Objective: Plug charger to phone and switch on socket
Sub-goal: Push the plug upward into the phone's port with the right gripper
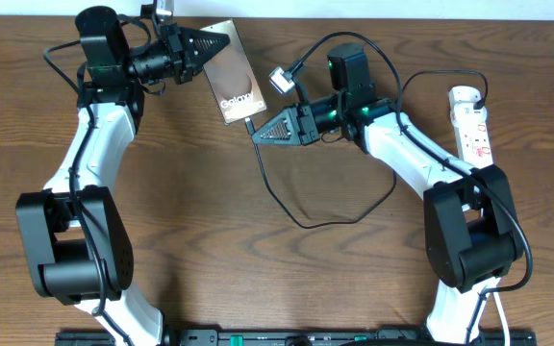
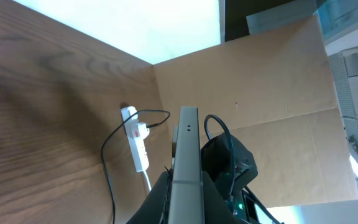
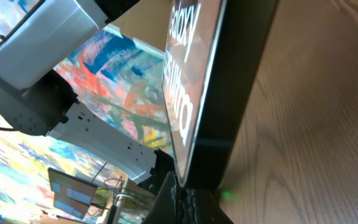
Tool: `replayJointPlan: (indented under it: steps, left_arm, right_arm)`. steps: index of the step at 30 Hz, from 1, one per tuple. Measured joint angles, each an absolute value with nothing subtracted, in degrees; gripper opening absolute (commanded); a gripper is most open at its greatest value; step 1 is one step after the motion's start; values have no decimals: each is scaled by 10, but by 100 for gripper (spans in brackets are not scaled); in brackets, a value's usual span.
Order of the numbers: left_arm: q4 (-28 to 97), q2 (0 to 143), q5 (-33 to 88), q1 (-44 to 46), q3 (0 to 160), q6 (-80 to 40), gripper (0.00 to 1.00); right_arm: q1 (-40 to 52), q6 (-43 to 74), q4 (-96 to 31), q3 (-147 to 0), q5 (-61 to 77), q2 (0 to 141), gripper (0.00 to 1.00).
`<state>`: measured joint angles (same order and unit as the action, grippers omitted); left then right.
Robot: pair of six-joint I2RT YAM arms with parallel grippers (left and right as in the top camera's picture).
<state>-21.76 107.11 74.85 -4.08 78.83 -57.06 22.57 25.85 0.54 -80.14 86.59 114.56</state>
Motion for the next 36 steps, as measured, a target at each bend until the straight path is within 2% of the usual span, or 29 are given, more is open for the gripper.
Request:
replayJointPlan:
  steps: [29,32,36]
  left_arm:
    - [-221,1071,746,-41,788,-539,7]
    - [-221,1071,747,-41,788,-537,7]
    - [-211,1072,750,-35,788,-526,7]
  right_arm:
    - [227,363,97,-794,865,1146,1]
    - [227,368,97,-794,859,1146,19]
    - [223,369,99,-794,860,1145,25]
